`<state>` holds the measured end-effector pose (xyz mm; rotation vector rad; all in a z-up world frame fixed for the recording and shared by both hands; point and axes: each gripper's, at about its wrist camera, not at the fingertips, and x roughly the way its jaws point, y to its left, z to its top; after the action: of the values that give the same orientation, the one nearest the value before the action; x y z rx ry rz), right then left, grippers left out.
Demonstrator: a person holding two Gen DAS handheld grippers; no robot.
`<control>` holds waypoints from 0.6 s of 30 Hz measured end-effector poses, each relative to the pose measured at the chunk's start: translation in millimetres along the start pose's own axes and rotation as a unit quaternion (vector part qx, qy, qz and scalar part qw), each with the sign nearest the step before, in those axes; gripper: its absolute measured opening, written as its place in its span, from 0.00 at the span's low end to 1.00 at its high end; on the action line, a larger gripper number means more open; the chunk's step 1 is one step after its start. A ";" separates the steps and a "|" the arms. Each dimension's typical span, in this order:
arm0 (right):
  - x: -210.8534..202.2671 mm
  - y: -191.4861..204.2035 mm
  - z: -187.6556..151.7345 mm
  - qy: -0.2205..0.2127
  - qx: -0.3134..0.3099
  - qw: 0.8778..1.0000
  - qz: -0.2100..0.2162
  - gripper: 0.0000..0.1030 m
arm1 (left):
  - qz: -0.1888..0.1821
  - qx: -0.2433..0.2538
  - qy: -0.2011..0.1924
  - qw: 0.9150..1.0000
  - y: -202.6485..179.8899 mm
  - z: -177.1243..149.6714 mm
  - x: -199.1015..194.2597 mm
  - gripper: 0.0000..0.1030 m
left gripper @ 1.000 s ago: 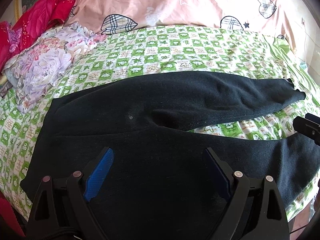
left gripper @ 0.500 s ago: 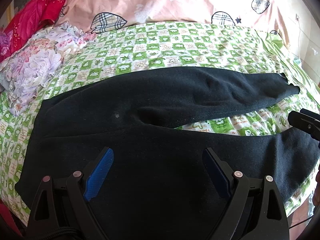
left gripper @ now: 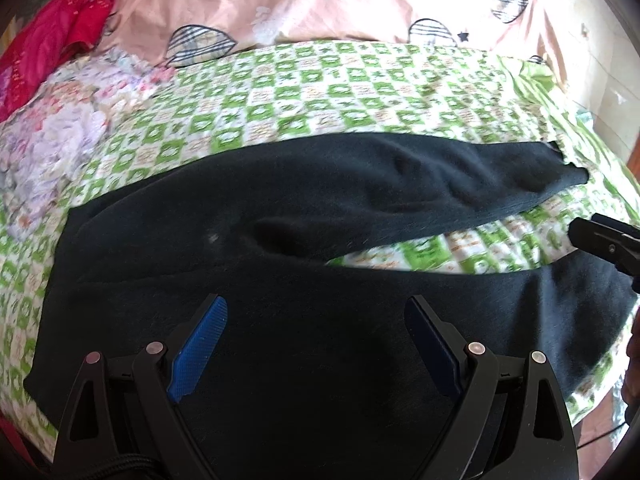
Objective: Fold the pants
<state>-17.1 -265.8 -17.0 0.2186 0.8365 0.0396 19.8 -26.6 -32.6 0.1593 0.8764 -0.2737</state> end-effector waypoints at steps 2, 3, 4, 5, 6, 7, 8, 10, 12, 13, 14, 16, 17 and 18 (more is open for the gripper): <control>-1.1 -8.1 9.4 0.000 -0.003 1.000 -0.007 1.00 | -0.015 0.010 0.000 1.000 -1.5 10.0 1.3 0.86; -1.6 -10.6 14.0 0.001 -0.004 1.000 -0.010 1.00 | -0.024 0.017 0.000 1.000 -2.5 16.7 2.7 0.85; -2.6 -15.1 19.0 0.000 -0.006 1.000 -0.014 1.00 | -0.029 0.022 0.000 0.999 -4.1 23.1 3.8 0.84; -3.5 -20.6 24.9 -0.002 -0.007 1.000 -0.016 1.00 | -0.035 0.029 0.000 0.999 -5.4 30.8 5.9 0.84; -3.8 -26.5 31.1 -0.003 -0.007 1.000 -0.019 1.00 | -0.042 0.036 0.002 0.998 -6.6 38.3 8.7 0.84; -3.5 -31.0 36.0 -0.003 -0.006 1.000 -0.021 1.00 | -0.052 0.041 0.006 0.998 -7.8 47.1 12.4 0.83; -2.8 -38.1 42.3 -0.002 -0.003 1.000 -0.022 1.00 | -0.058 0.043 0.008 0.997 -7.2 52.8 15.6 0.83; -0.2 -53.0 55.0 0.000 0.006 1.000 -0.021 1.00 | -0.076 0.048 0.015 0.996 -7.9 68.0 24.3 0.83; 3.8 -66.0 66.5 0.005 0.009 1.000 -0.029 1.00 | -0.091 0.056 0.026 0.994 -9.2 84.1 36.4 0.82; 7.0 -75.4 74.2 0.008 0.009 0.999 -0.035 1.00 | -0.103 0.063 0.035 0.992 -10.3 94.0 44.4 0.82; 9.6 -82.6 80.1 0.011 0.010 0.999 -0.037 1.00 | -0.111 0.067 0.040 0.991 -11.1 100.7 49.7 0.82; 17.5 -98.8 91.9 0.023 0.013 0.999 -0.045 1.00 | -0.136 0.082 0.051 0.986 -13.8 118.2 64.2 0.80; 23.5 -107.8 98.8 0.030 0.013 0.998 -0.046 1.00 | -0.148 0.093 0.057 0.983 -15.1 128.5 73.4 0.79; 29.1 -115.4 104.4 0.036 0.014 0.998 -0.046 1.00 | -0.156 0.103 0.063 0.980 -16.8 137.0 82.5 0.78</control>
<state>73.8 -393.5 5.5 0.2060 0.9192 -0.0510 165.6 -90.7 -10.6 0.2331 0.9988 -0.6553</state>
